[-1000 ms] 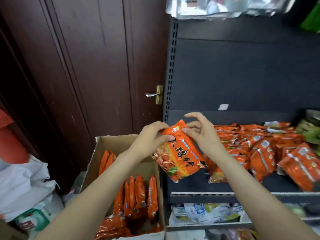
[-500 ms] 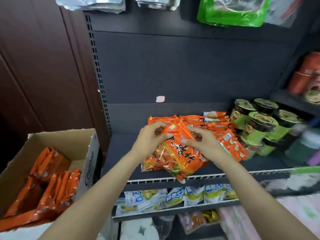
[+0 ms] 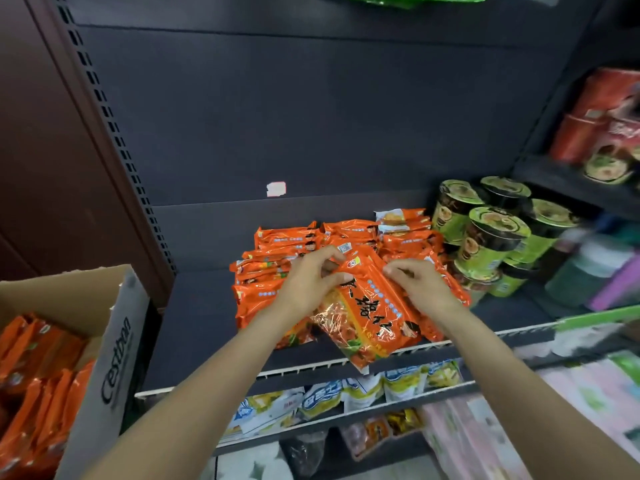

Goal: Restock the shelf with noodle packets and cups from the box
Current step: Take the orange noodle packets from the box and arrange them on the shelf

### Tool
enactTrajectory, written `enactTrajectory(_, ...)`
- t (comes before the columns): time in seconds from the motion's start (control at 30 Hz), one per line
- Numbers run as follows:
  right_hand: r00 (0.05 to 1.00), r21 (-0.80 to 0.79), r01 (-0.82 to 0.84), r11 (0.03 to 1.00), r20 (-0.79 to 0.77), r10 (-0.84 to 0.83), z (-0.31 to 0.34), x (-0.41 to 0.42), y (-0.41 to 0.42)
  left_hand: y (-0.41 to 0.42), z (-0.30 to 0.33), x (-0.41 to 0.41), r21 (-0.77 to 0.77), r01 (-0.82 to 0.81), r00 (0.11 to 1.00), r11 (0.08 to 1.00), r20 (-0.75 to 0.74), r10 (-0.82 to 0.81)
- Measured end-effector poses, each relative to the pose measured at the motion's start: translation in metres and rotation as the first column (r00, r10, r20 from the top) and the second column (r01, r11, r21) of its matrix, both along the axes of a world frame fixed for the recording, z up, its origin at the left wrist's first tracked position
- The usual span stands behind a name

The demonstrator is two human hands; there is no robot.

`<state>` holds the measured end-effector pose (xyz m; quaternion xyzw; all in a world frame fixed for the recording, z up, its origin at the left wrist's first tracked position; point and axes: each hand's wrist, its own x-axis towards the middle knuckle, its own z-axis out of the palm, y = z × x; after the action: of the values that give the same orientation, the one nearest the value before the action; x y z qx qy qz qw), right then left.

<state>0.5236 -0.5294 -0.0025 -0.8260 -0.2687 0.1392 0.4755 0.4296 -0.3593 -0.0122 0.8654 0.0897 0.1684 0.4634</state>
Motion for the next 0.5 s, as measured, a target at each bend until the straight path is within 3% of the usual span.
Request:
enactTrajectory(0.13, 0.962, -0.023, 0.217, 0.976, 0.176, -0.210, -0.019, 0.031, -0.010, -0.002, -0.012, 0.020, 0.099, -0.076, 0.996, 0.992, -0.044, 0.080)
enactTrajectory(0.27, 0.899, 0.011, 0.368, 0.930, 0.251, -0.358, -0.032, 0.066, -0.024, -0.006, -0.033, 0.040, 0.215, -0.118, 0.979, 0.969, -0.137, 0.150)
enactTrajectory(0.5, 0.943, 0.036, 0.258, 0.965, 0.209, -0.260, -0.032, 0.107, -0.032, -0.025, -0.055, 0.085, 0.277, -0.262, 0.934, 0.924, -0.169, 0.315)
